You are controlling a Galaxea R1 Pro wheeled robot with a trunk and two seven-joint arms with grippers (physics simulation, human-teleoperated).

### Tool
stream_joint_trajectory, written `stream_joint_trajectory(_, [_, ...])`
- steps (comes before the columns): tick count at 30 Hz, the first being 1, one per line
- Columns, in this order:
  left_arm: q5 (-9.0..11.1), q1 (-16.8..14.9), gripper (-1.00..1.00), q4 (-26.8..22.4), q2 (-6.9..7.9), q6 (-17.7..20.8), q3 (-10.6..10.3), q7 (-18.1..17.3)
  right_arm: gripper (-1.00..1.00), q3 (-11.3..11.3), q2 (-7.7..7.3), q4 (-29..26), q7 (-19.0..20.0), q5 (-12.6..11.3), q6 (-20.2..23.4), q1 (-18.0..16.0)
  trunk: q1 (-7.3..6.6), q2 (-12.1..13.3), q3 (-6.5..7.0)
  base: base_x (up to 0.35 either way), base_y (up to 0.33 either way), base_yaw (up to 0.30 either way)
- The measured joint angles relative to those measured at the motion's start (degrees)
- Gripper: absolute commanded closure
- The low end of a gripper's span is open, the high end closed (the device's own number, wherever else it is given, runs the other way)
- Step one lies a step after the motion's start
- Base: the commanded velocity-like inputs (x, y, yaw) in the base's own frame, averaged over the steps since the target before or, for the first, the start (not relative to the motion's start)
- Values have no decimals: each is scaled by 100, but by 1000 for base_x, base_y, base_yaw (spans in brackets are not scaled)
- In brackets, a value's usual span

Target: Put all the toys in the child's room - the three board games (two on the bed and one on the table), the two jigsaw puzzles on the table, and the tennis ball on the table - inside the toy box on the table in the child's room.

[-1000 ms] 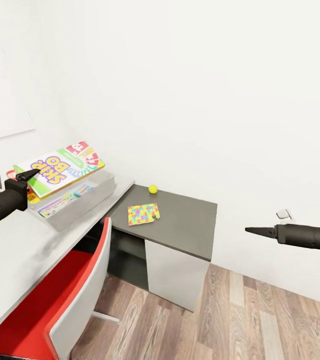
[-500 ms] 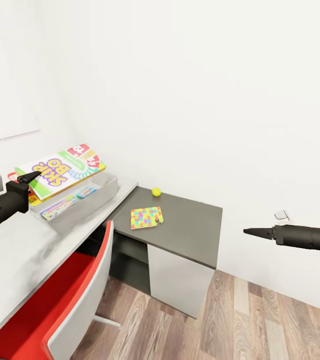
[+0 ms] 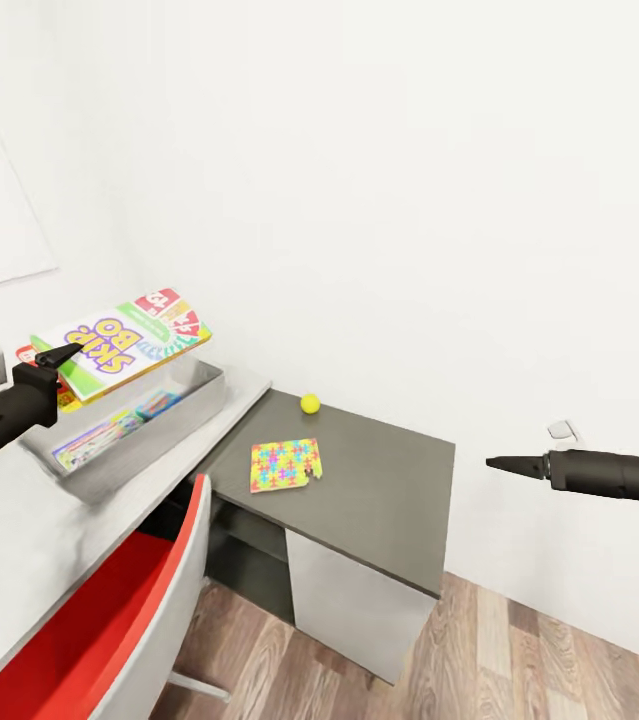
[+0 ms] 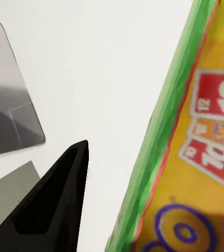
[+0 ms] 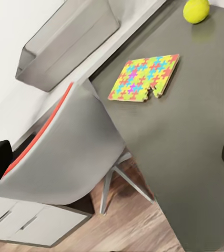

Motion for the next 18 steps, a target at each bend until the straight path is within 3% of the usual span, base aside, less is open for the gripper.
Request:
stream_joint_trajectory(6, [9, 7, 100, -1, -1, -17, 0, 27, -100, 11, 0, 1, 0, 1, 0, 0, 2, 0, 10, 192, -47, 222])
stream_joint_trajectory(18, [33, 80, 100, 6, -2, -28, -4, 32, -100, 2, -3, 1, 0, 2, -1, 1, 3, 1, 21, 27, -6, 216])
